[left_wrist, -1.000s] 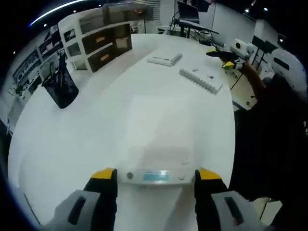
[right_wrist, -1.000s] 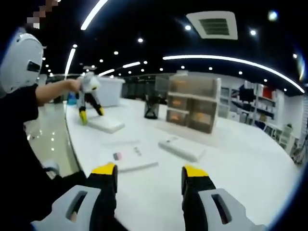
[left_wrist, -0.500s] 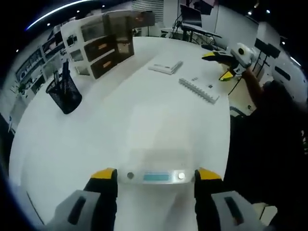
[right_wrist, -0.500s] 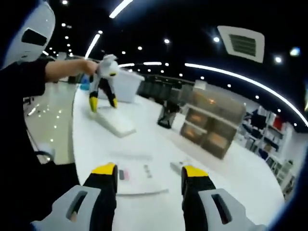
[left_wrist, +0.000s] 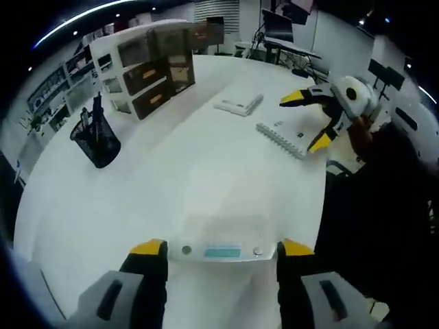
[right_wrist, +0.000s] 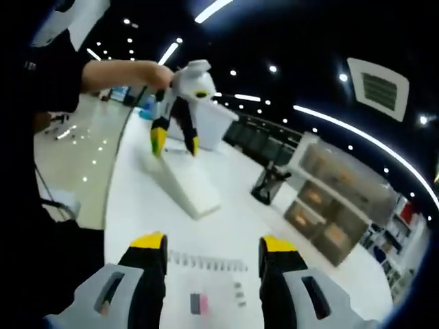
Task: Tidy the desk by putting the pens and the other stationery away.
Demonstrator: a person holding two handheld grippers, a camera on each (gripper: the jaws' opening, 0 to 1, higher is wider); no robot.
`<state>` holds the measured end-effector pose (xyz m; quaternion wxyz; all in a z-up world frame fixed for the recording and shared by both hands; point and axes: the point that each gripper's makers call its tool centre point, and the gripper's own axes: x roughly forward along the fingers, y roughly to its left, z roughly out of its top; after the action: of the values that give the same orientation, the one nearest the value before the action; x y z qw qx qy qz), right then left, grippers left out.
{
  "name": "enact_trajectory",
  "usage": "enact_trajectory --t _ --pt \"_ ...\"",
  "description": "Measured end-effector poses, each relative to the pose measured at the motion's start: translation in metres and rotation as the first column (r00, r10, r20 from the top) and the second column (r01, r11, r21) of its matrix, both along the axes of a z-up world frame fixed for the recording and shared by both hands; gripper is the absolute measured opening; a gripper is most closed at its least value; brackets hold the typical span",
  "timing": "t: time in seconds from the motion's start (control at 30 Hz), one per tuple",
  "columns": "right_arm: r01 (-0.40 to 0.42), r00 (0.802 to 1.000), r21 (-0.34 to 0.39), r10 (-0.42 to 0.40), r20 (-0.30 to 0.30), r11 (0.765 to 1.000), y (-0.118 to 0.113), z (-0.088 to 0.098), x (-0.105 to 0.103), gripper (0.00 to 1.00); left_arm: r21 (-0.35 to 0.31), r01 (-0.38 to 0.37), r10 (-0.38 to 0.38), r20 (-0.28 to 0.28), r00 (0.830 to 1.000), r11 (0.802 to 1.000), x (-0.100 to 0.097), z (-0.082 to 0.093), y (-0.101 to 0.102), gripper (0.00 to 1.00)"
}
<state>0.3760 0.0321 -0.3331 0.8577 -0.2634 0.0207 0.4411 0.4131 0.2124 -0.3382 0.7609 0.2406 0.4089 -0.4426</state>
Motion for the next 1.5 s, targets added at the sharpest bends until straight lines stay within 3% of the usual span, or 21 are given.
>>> enact_trajectory --t 0.63,0.87,0.93,1.1,1.5 --pt "-0.093 0.989 -0.085 0.102 0.106 0.992 0.072 -0.006 0.003 0.49 0.007 -0.016 0.016 -0.019 1.000 1.000 -0.011 0.008 -0.014 0.63" --pt "-0.143 0.982 -0.096 0.154 0.112 0.985 0.105 -0.011 0.000 0.49 0.017 -0.022 0.022 -0.029 0.999 1.000 -0.016 0.006 -0.018 0.63" --pt "-0.138 0.979 -0.120 0.154 0.134 0.983 0.111 -0.013 0.003 0.48 0.017 -0.025 0.026 -0.033 0.999 1.000 -0.018 0.006 -0.019 0.63" --pt "-0.101 0.954 -0.219 0.157 0.255 0.970 0.122 -0.014 0.011 0.43 0.017 -0.029 0.029 -0.044 0.999 0.999 -0.017 0.007 -0.018 0.63" --pt "-0.059 0.920 -0.274 0.159 0.358 0.960 0.129 -0.016 0.020 0.32 -0.020 -0.039 0.038 -0.073 0.997 0.999 -0.019 0.010 -0.023 0.62"
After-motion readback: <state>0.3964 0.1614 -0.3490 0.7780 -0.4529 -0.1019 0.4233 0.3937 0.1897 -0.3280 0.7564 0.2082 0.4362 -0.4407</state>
